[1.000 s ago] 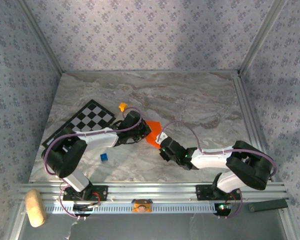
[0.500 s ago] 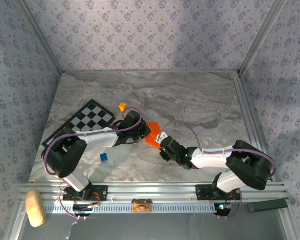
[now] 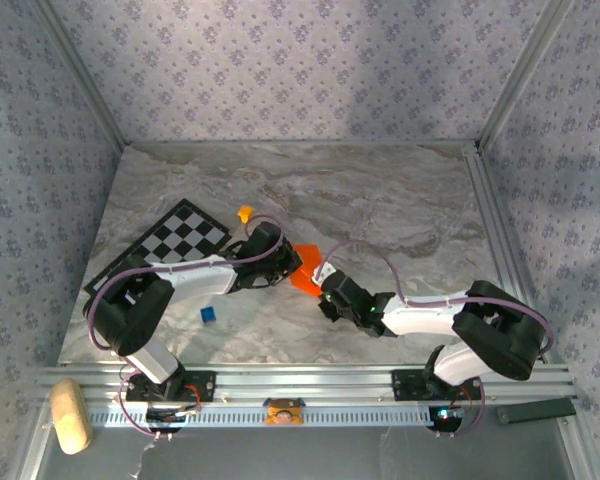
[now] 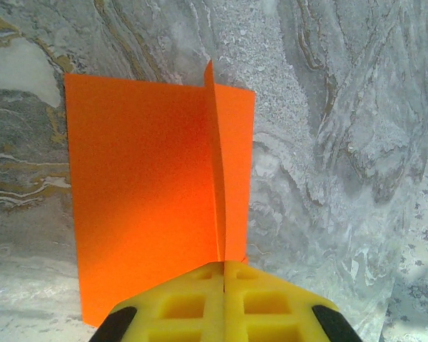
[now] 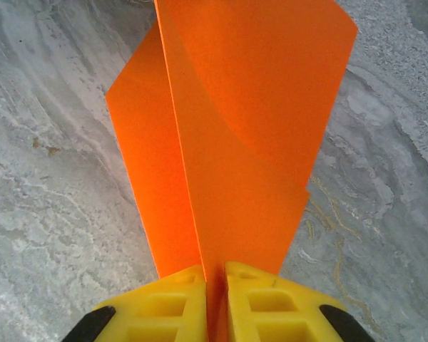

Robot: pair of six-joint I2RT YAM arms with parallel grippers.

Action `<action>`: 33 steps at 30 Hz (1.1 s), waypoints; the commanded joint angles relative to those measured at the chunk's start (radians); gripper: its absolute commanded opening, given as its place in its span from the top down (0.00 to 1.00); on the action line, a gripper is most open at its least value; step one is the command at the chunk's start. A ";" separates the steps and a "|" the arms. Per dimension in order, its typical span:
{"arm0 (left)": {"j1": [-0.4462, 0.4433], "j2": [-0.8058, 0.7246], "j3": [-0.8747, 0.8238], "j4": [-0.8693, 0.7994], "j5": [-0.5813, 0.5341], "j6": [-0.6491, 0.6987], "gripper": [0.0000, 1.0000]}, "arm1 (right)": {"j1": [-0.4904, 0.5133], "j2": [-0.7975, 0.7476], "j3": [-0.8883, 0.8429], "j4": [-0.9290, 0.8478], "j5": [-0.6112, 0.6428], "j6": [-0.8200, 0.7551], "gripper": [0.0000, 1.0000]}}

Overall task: Fold a paper plane with a square sheet of paper (pick it up from the middle)
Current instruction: Fourth fold the wing at the center of the table.

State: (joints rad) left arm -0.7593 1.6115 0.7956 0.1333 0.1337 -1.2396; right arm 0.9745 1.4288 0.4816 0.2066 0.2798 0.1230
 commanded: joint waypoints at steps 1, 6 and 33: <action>0.003 -0.035 0.016 -0.023 -0.010 -0.004 0.95 | -0.007 0.015 0.024 -0.024 -0.011 0.025 0.85; 0.007 -0.041 0.016 -0.029 -0.013 0.000 0.95 | -0.008 0.018 0.023 -0.031 -0.003 0.032 0.84; 0.013 -0.038 0.019 -0.043 -0.011 0.011 0.95 | -0.025 0.015 0.034 -0.008 -0.043 0.047 0.83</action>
State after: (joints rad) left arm -0.7528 1.5986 0.7956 0.1215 0.1333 -1.2316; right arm 0.9569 1.4425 0.4946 0.2066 0.2420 0.1577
